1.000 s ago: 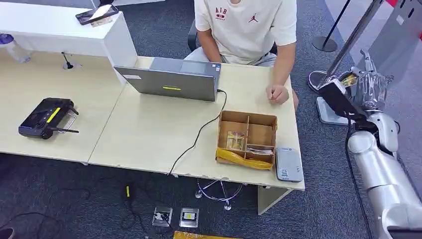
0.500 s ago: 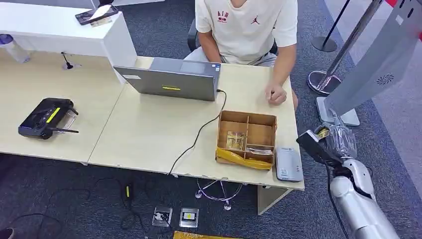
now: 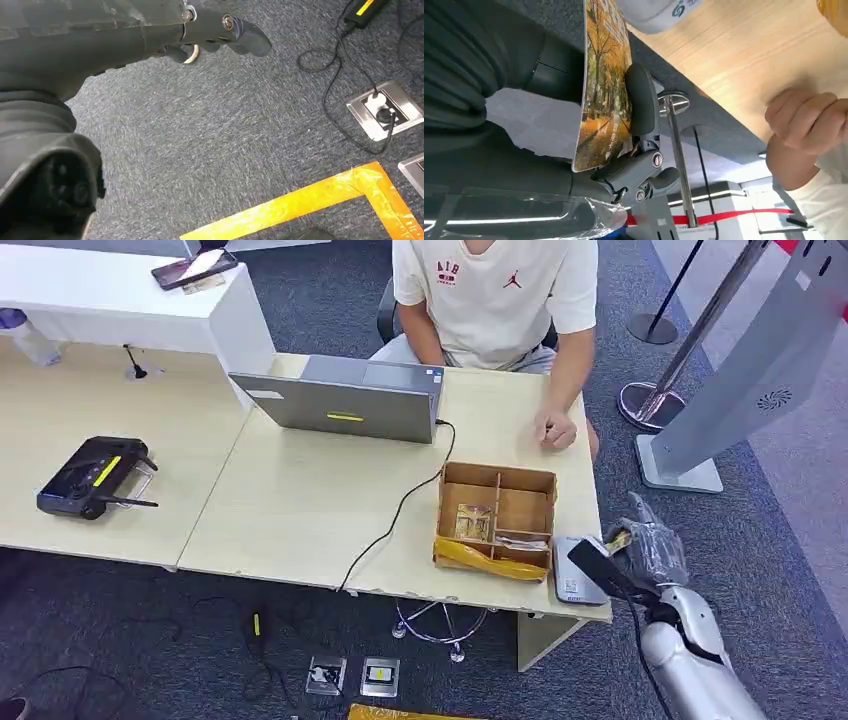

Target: Pass the card to the sensor for recognition and then transmit it.

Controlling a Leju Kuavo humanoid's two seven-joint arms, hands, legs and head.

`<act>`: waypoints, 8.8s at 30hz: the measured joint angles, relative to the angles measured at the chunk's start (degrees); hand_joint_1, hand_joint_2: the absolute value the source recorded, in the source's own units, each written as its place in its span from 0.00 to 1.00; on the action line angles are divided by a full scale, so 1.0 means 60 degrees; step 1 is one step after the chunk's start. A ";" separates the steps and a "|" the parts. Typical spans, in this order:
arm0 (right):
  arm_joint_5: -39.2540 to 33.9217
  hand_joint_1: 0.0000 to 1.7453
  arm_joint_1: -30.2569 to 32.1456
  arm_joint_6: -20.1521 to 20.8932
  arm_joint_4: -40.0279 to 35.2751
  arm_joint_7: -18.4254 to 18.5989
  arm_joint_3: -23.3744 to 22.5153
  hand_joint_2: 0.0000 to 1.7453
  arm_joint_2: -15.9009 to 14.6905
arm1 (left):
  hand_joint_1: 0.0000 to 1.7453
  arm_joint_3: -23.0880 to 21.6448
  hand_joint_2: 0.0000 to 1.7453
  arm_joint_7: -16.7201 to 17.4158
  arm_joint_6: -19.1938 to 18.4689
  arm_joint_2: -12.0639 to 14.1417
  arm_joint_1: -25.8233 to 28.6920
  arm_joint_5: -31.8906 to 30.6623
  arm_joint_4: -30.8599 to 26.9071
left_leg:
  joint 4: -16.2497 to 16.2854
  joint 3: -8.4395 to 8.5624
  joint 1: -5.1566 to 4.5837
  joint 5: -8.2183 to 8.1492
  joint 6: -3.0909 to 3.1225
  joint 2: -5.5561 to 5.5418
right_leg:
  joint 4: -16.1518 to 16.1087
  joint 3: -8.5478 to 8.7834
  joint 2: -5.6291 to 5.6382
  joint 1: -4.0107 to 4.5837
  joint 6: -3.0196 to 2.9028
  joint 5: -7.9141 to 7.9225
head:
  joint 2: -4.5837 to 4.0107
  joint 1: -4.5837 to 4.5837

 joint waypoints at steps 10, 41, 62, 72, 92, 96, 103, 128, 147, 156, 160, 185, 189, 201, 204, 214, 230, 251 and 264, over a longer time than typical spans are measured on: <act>0.0058 1.00 0.0065 0.0029 0.0018 -0.0011 0.0284 1.00 0.0226 | 0.00 0.0000 0.00 0.0000 -0.0066 0.0004 0.0001 0.0004 0.0000 | -0.0001 0.0000 0.0001 0.0001 0.0000 0.0002 | 0.0000 0.0001 -0.0002 0.0000 0.0000 0.0000 | 0.0000 0.0004; -0.0164 1.00 -0.1606 -0.0072 -0.0223 -0.0113 0.0190 1.00 -0.0164 | 0.00 -0.0007 0.00 -0.0146 -0.0047 0.0004 0.0005 -0.0055 0.0004 | 0.0003 0.0005 -0.0005 0.0002 0.0001 0.0016 | 0.0001 0.0003 0.0010 -0.0005 0.0003 0.0004 | 0.0000 0.0004; 0.0809 1.00 -0.4661 0.1016 0.0127 -0.0863 0.0062 1.00 0.0550 | 0.00 -0.0069 0.00 -0.0273 -0.0302 0.0153 -0.0015 -0.0182 0.0004 | 0.0001 -0.0002 -0.0001 0.0005 -0.0002 0.0012 | 0.0008 0.0000 0.0012 -0.0001 0.0002 0.0003 | 0.0000 0.0000; 0.0903 0.48 -0.5190 0.0940 0.1457 -0.0812 0.0252 1.00 0.1286 | 0.00 -0.0073 0.00 -0.0270 -0.0368 0.0211 -0.0020 -0.0178 0.0000 | 0.0001 -0.0004 0.0001 0.0005 -0.0003 0.0006 | 0.0007 0.0001 -0.0001 0.0000 0.0001 0.0002 | 0.0000 0.0004; -0.1462 0.00 -0.5105 0.2460 0.2076 -0.0761 0.0226 1.00 0.1588 | 0.00 -0.0073 0.00 -0.0153 -0.0204 0.0240 -0.0010 0.0204 0.0000 | 0.0002 0.0002 0.0001 0.0005 -0.0003 0.0011 | 0.0007 0.0000 0.0006 0.0000 0.0001 0.0003 | 0.0000 0.0007; -0.3139 0.00 -0.4693 0.3962 0.1201 0.0129 0.0179 1.00 0.1548 | 0.00 -0.0069 0.00 -0.0077 -0.0142 0.0240 0.0001 0.0306 0.0000 | 0.0003 0.0009 0.0002 0.0005 -0.0003 0.0013 | 0.0005 0.0001 0.0009 0.0002 0.0001 0.0002 | 0.0000 0.0004; -0.5611 0.00 -0.3230 0.4903 -0.1513 0.1884 0.0175 1.00 0.1001 | 0.00 -0.0062 0.00 -0.0069 -0.0065 0.0237 0.0053 0.0423 0.0000 | 0.0003 0.0015 0.0002 0.0003 -0.0004 0.0015 | 0.0002 0.0001 0.0014 0.0002 0.0000 0.0001 | 0.0000 -0.0004; -0.4551 0.00 0.0751 0.5450 -0.7748 0.4418 -0.0127 1.00 -0.0717 | 0.00 -0.0036 0.00 -0.0022 0.0015 0.0229 0.0057 0.0291 0.0000 | 0.0000 0.0018 0.0002 -0.0004 -0.0013 0.0028 | 0.0001 0.0001 0.0037 0.0001 0.0000 0.0001 | 0.0000 0.0000; -0.0036 0.00 0.1216 0.5985 -0.8652 0.4597 0.0441 1.00 -0.1038 | 0.00 -0.0040 0.00 0.0087 -0.0069 0.0229 0.0040 0.0251 0.0000 | -0.0002 0.0017 0.0003 -0.0004 -0.0014 0.0032 | 0.0001 0.0003 0.0039 0.0001 -0.0001 0.0000 | 0.0000 0.0000; 0.0740 0.00 0.1656 0.5224 -0.8269 0.4346 0.0871 1.00 -0.0685 | 0.00 -0.0040 0.00 0.0128 -0.0211 0.0211 0.0014 0.0346 -0.0004 | -0.0004 0.0013 0.0004 -0.0004 -0.0014 0.0032 | 0.0002 0.0002 0.0036 0.0002 -0.0001 0.0000 | 0.0000 0.0004; 0.1148 0.00 0.1650 0.4695 -0.7675 0.4313 0.1024 1.00 -0.0488 | 0.00 -0.0044 0.00 0.0128 -0.0211 0.0211 -0.0014 0.0346 -0.0007 | -0.0004 0.0013 0.0005 -0.0004 -0.0014 0.0030 | 0.0002 0.0004 0.0028 0.0003 -0.0001 0.0000 | 0.0000 0.0000; 0.1745 0.00 0.0823 0.2830 -0.4477 0.3264 0.1432 1.00 0.0900 | 0.00 -0.0080 0.00 0.0102 -0.0168 0.0215 -0.0023 0.0120 -0.0004 | -0.0003 0.0008 0.0007 -0.0003 -0.0014 0.0029 | 0.0003 0.0001 0.0030 0.0005 -0.0002 0.0000 | 0.0000 0.0000; 0.1749 0.00 0.0662 0.2747 -0.4105 0.3180 0.1443 1.00 0.1089 | 0.00 -0.0113 0.00 0.0102 -0.0168 0.0215 -0.0024 0.0109 -0.0004 | -0.0003 0.0009 0.0008 -0.0003 -0.0014 0.0030 | 0.0003 0.0001 0.0027 0.0005 -0.0002 -0.0001 | 0.0000 0.0004; 0.1712 0.02 0.0532 0.2718 -0.3559 0.3133 0.1446 1.00 0.1333 | 0.00 -0.0251 0.00 0.0139 -0.0248 0.0215 -0.0025 0.0124 -0.0007 | -0.0003 0.0010 0.0008 -0.0003 -0.0014 0.0030 | 0.0003 0.0001 0.0030 0.0005 -0.0002 -0.0001 | 0.0000 0.0004; 0.1687 0.87 0.0531 0.2725 -0.3483 0.3133 0.1446 1.00 0.1333 | 0.00 -0.0259 0.00 0.0244 -0.0291 0.0204 -0.0024 0.0157 -0.0007 | -0.0002 0.0010 0.0008 -0.0003 -0.0014 0.0030 | 0.0003 0.0000 0.0028 0.0005 -0.0002 0.0000 | 0.0000 0.0004; 0.1628 1.00 0.0542 0.2849 -0.3413 0.3166 0.1439 1.00 0.1333 | 0.00 -0.0299 0.00 0.0291 -0.0284 0.0193 -0.0024 0.0153 -0.0029 | -0.0003 0.0014 0.0008 -0.0003 -0.0014 0.0031 | 0.0003 0.0000 0.0033 0.0005 -0.0002 0.0000 | 0.0000 0.0000; 0.1628 1.00 0.0546 0.2907 -0.3333 0.3177 0.1410 1.00 0.1330 | 0.00 -0.0306 0.00 0.0291 -0.0273 0.0189 -0.0024 0.0153 -0.0080 | -0.0002 0.0016 0.0008 -0.0003 -0.0014 0.0031 | 0.0003 0.0001 0.0037 0.0005 -0.0002 0.0000 | 0.0000 0.0004; 0.1290 1.00 -0.0865 0.1384 -0.3628 0.2302 0.0059 1.00 0.1075 | 0.00 -0.0317 0.00 0.0000 -0.0109 0.0189 -0.0008 0.0091 -0.0080 | 0.0002 0.0026 0.0006 -0.0002 -0.0014 0.0041 | 0.0003 0.0007 0.0042 0.0004 -0.0001 0.0005 | 0.0000 0.0004; 0.1606 1.00 -0.1760 0.1312 -0.3650 0.1764 -0.0783 1.00 0.0874 | 0.00 -0.0579 0.00 -0.0142 -0.0160 0.0200 -0.0020 -0.0178 -0.0080 | 0.0000 0.0019 0.0007 -0.0002 -0.0015 0.0042 | 0.0005 0.0003 0.0047 0.0005 -0.0002 0.0005 | 0.0000 0.0000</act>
